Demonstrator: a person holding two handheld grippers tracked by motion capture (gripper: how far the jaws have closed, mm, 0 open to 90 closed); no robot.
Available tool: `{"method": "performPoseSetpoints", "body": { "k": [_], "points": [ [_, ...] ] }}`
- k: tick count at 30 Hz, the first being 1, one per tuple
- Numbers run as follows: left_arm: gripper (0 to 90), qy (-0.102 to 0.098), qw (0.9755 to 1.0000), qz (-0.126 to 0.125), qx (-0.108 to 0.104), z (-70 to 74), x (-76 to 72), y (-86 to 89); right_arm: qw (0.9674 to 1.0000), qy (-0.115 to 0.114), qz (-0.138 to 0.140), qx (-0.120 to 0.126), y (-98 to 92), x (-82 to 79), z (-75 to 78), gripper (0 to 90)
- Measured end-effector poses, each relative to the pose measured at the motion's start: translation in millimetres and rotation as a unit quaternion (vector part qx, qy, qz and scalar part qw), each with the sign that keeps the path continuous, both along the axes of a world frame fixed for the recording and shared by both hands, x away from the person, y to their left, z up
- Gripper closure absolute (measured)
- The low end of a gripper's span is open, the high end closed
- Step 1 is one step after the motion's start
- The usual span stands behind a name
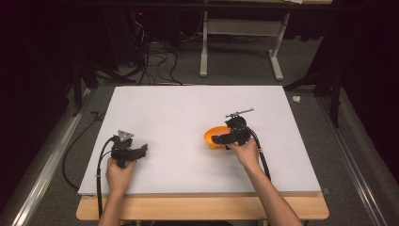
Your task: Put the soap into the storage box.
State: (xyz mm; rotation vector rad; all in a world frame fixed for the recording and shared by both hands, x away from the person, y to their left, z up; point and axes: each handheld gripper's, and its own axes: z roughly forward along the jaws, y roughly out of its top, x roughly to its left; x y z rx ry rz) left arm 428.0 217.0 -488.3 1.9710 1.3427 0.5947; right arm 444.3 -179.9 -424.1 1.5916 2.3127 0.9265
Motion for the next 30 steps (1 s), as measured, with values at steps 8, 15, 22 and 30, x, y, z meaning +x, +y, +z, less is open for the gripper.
{"method": "performPoseSetpoints", "body": {
  "k": [8,15,22,30],
  "points": [
    [26.4,0.0,1.0,0.0,0.0,0.0,0.0,0.0,0.9999,-0.008,-0.004,0.006,-2.1,-0.7,1.9,13.3],
    [26.4,0.0,1.0,0.0,0.0,0.0,0.0,0.0,0.9999,-0.015,-0.002,0.004,-1.7,-2.1,3.7,13.3],
    [26.4,0.0,1.0,0.0,0.0,0.0,0.0,0.0,0.9998,-0.019,0.0,0.006,-3.0,-4.5,7.0,13.2],
    [26.4,0.0,1.0,0.0,0.0,0.0,0.0,0.0,0.9994,-0.031,0.001,0.016,-6.8,-8.2,12.4,13.7]
  ]
}}
